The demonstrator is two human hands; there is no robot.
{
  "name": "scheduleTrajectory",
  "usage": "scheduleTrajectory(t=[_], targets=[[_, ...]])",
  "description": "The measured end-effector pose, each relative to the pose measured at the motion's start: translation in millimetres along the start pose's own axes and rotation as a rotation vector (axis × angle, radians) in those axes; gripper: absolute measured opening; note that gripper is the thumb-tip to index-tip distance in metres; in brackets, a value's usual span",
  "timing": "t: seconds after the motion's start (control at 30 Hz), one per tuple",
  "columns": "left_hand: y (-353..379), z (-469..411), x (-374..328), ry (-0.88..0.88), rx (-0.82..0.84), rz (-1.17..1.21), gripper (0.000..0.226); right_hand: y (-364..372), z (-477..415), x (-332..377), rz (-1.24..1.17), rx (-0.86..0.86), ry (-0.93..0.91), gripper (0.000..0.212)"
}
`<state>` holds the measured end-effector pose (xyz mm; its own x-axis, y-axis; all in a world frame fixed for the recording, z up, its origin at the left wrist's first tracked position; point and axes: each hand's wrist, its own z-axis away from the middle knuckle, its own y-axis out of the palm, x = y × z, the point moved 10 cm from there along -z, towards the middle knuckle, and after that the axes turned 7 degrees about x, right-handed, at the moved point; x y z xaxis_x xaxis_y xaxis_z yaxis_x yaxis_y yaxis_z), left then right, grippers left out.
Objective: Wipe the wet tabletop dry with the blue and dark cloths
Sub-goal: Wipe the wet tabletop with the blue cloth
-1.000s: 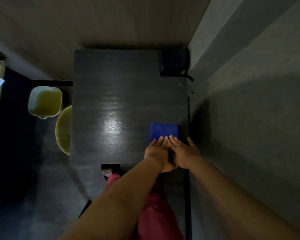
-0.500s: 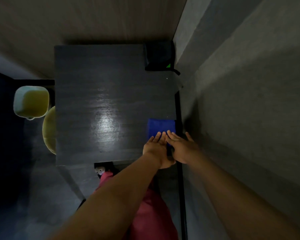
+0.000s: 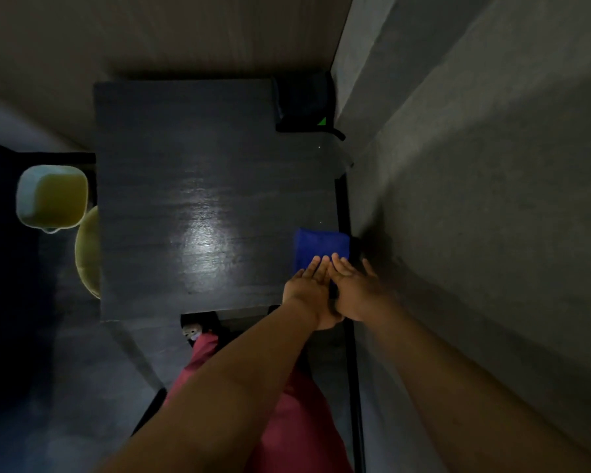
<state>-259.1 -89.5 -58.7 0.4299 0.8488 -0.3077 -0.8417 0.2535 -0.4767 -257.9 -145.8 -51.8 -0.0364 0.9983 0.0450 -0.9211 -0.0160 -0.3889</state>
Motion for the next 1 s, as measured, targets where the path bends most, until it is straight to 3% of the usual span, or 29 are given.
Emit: scheduleTrajectory(t=[0.53, 1.0], targets=[[35, 19, -13, 0.018, -0.005, -0.086, 0.09, 38, 14, 4, -0.038, -0.024, 0.007, 0.093], [41, 24, 2, 0.087, -0.075, -0.003, 0.069, 48, 20, 12, -0.178, -0.105, -0.1, 0.072]])
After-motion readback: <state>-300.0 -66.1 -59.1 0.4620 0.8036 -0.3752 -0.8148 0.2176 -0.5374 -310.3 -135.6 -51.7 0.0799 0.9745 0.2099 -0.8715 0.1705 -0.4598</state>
